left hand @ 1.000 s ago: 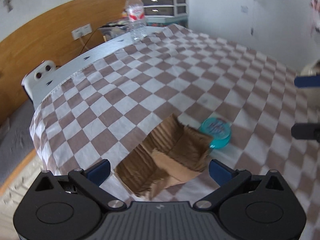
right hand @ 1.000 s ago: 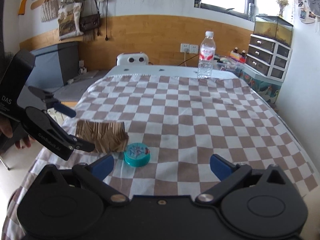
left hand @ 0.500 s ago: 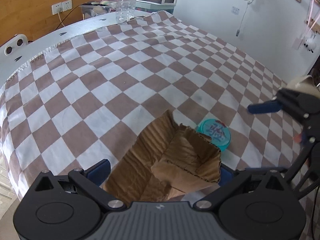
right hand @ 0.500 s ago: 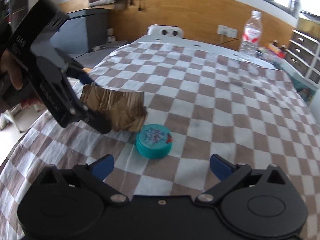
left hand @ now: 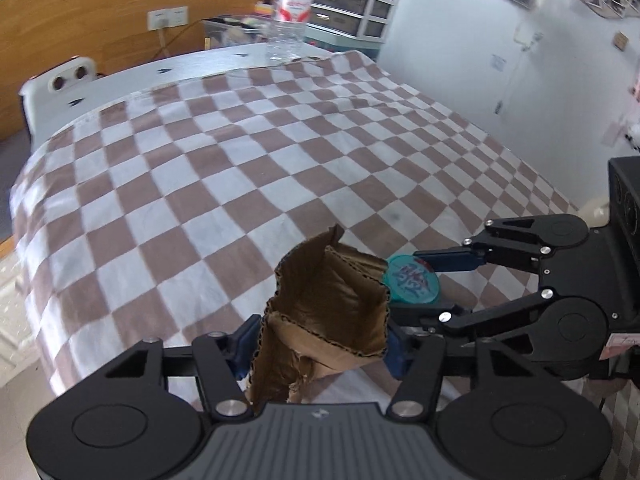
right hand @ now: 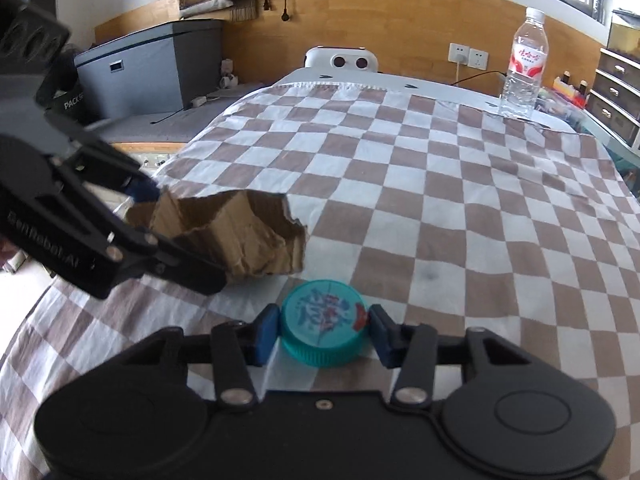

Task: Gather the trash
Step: 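Close the left tool on the torn cardboard while the right tool grasps the teal lid, then lift and carry the cardboard and teal lid in both tools over the wastebasket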

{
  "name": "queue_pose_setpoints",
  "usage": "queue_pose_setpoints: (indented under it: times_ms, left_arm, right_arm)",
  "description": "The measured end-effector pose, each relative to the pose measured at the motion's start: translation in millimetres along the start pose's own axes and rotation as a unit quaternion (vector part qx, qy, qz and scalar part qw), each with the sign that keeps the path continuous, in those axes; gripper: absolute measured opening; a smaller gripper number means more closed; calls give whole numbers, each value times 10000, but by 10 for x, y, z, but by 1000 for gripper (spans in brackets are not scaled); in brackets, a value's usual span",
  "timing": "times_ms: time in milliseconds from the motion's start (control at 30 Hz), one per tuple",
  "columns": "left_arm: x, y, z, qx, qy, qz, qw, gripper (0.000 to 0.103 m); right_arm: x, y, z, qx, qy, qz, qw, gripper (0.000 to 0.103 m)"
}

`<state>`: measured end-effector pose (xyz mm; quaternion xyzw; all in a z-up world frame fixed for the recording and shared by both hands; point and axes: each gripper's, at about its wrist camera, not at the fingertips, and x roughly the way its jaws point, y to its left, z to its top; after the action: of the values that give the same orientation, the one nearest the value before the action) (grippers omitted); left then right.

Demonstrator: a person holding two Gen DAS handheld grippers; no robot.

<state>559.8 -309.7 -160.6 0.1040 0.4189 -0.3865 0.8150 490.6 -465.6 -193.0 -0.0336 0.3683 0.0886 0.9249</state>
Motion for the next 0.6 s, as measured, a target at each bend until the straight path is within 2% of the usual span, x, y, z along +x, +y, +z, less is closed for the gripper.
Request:
queue_pose_setpoints:
  times_ms: [133, 267, 600]
  left_arm:
    - [-126, -31, -108, -348, -59, 222, 9991, 56]
    - [-289, -94, -249, -737, -121, 430, 9963, 56]
    - [-787, -454, -638, -1319, -270, 831, 9874, 56]
  right_arm:
    - [-68, 51, -27, 135, 110, 48, 9998, 49]
    - [-230, 85, -81, 541, 202, 118, 9983, 49]
    - [-838, 179, -245, 1155, 86, -44, 9933, 49]
